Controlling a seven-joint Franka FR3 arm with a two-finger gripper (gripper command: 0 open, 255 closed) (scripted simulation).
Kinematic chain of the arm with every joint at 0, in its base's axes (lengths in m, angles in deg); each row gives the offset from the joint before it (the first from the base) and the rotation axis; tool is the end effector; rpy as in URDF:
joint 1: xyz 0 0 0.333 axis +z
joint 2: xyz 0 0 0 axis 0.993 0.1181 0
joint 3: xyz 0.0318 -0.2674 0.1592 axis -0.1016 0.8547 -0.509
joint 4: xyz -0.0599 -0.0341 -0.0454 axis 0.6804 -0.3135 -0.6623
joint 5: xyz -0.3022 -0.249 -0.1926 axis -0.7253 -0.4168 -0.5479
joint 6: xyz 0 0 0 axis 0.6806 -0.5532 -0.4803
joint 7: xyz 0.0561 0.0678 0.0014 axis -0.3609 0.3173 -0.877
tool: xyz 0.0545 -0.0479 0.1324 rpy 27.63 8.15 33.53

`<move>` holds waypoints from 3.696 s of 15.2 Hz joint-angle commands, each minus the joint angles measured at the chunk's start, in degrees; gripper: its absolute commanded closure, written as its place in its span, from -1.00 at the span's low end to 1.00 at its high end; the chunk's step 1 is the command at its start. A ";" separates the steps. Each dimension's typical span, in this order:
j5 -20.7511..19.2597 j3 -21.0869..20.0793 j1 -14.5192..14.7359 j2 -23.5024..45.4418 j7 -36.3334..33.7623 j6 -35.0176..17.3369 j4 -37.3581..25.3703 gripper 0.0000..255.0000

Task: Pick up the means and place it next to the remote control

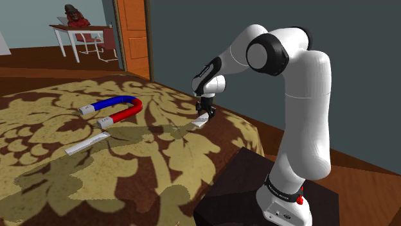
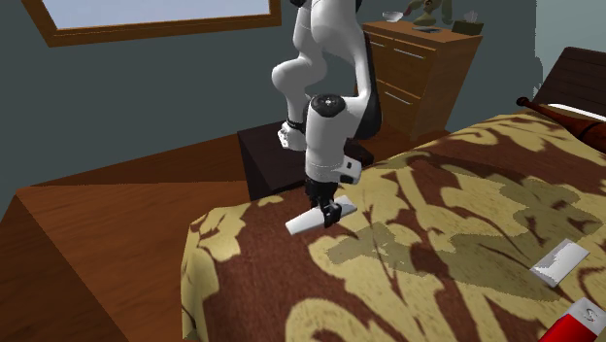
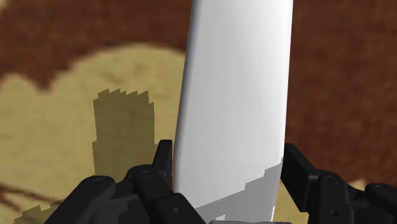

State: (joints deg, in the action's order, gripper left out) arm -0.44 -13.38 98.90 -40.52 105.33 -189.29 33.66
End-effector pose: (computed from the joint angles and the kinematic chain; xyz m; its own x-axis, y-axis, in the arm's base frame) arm 0.5508 -0.2148 0.1931 -0.0365 0.9993 0.0076 0.9993 0.0365 -0.0081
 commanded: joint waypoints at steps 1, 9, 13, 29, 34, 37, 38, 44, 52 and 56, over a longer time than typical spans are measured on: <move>-0.43 -0.66 2.34 -0.24 -3.38 0.07 -0.09 1.00; -0.34 -3.90 9.17 1.88 -13.92 1.38 -3.86 1.00; 0.09 -5.63 11.97 4.03 -18.71 2.69 -7.35 1.00; 2.13 -11.92 18.93 19.31 -35.92 12.98 -33.18 1.00; 2.53 -13.64 19.35 26.95 -41.20 18.63 -46.86 1.00; 2.84 -14.15 19.21 29.29 -42.01 18.83 -49.48 1.00; 2.97 -14.25 19.17 29.68 -41.94 18.34 -49.37 1.00; 3.74 -14.94 18.83 32.22 -41.54 15.53 -49.06 1.00; 4.42 -15.62 18.42 34.81 -41.22 13.19 -49.30 1.00; 4.42 -15.62 18.42 34.81 -41.22 13.19 -49.31 1.00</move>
State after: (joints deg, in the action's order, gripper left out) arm 3.99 -29.00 117.31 -5.71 64.11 -176.09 -15.63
